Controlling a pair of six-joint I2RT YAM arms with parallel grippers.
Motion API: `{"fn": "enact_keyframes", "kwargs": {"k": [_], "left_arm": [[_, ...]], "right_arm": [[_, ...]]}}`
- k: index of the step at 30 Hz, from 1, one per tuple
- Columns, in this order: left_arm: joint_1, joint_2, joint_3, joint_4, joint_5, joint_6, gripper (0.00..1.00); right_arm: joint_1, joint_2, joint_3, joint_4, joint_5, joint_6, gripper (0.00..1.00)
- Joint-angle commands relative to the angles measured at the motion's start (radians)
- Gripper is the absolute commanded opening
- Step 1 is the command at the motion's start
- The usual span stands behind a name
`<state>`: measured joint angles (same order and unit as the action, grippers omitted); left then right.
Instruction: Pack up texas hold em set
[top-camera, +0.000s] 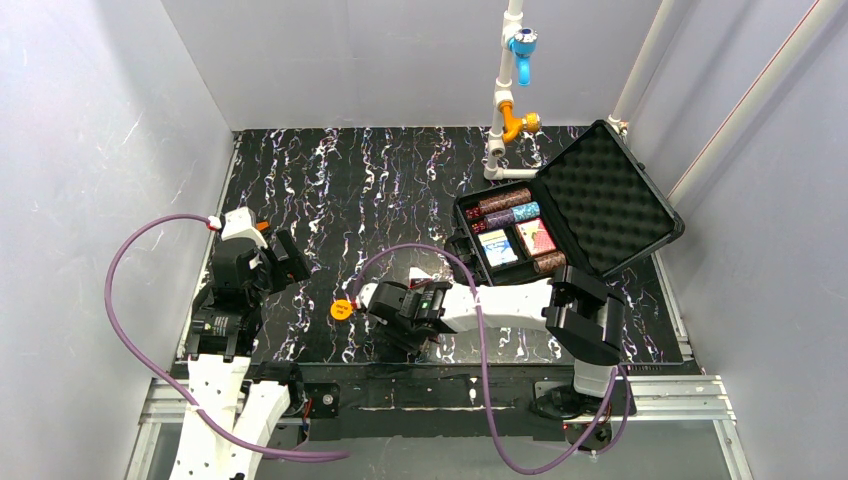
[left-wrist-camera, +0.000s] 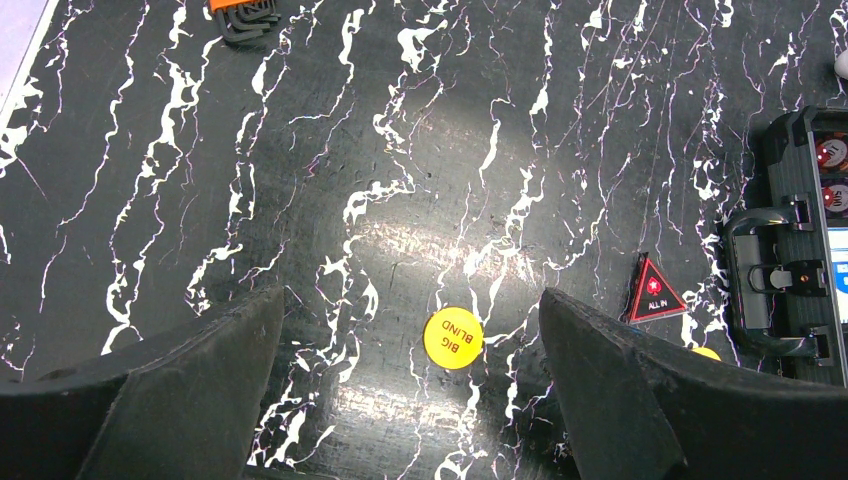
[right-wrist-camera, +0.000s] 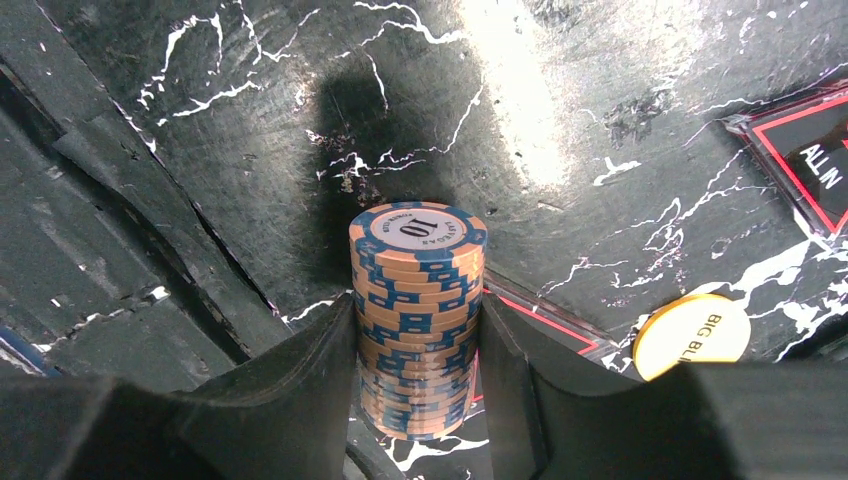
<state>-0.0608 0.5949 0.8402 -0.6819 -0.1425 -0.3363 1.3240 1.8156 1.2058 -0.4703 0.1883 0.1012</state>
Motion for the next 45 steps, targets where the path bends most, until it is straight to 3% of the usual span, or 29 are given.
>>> {"fn": "enact_keyframes", "kwargs": {"k": [1,10,24,31,36,41,45], "left_arm": [[0.004,0.004,-0.002,-0.005,-0.012,0.005,0.99],[0.004,0.007,-0.003,-0.005,-0.012,0.005,0.99],[0.003,0.009,-0.003,-0.005,-0.012,0.005,0.99],[0.003,0.004,-0.005,0.001,-0.011,0.009,0.99],[0.005,0.002,-0.007,0.004,-0.011,0.011,0.99],[0.004,-0.001,-0.011,0.008,-0.014,0.012,0.99],[0.003,-0.001,-0.014,0.012,-0.019,0.014,0.99]], "right_arm": [[0.006,-0.035,0.086,0.017,0.028,0.019,0.01],[0.006,-0.183,0.088,0.143,0.121,0.091,0.01],[0.006,-0.469,-0.125,0.392,0.438,0.206,0.01],[0.006,-0.519,-0.154,0.358,0.709,0.35,0.01],[0.006,-0.507,-0.121,0.196,0.925,0.578,0.01],[0.004,-0.508,-0.105,0.069,1.021,0.759,0.01],[0.004,-0.533,-0.127,0.068,1.044,0.801,0.01]]}}
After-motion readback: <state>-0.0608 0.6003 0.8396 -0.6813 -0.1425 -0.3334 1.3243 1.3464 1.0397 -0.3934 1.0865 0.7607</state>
